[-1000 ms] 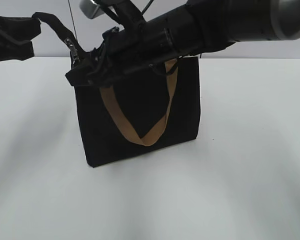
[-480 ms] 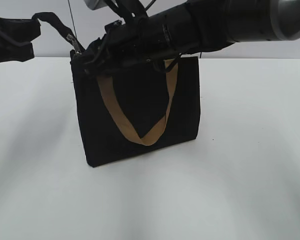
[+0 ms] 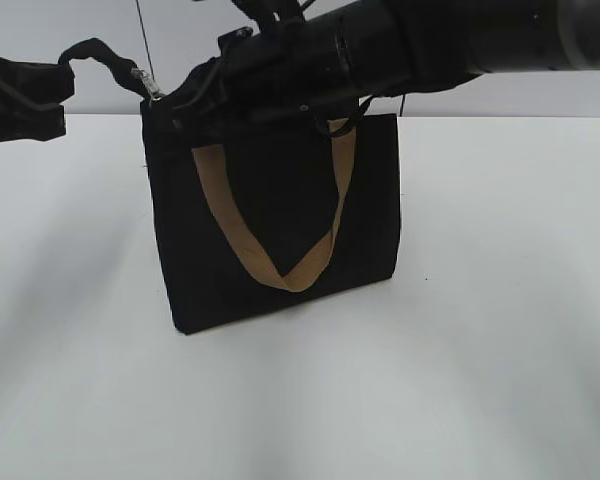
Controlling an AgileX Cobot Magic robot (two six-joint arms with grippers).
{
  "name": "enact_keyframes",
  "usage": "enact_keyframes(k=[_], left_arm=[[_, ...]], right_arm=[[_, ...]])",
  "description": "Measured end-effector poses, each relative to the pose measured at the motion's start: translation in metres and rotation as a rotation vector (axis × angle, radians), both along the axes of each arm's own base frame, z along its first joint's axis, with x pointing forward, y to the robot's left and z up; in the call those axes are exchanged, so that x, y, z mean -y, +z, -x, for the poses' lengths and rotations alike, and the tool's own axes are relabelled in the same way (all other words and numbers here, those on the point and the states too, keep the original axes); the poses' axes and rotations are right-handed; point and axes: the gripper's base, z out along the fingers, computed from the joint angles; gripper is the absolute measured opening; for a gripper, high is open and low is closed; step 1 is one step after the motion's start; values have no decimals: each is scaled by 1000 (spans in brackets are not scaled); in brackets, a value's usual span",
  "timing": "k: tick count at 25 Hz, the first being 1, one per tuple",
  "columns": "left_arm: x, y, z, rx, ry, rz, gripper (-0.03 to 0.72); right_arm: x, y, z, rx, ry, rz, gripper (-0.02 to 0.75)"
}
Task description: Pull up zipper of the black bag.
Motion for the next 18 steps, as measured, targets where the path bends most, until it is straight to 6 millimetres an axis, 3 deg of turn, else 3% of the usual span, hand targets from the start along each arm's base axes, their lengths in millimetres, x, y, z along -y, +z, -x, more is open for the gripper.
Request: enact_keyframes(k=[5, 18], left_arm=[[-4, -7, 0, -65, 32, -38, 1], [-12, -21, 4, -211, 103, -123, 1]], right_arm=[[15, 12, -4, -6, -30, 7, -15], [62, 4, -26, -68, -90, 95, -15]])
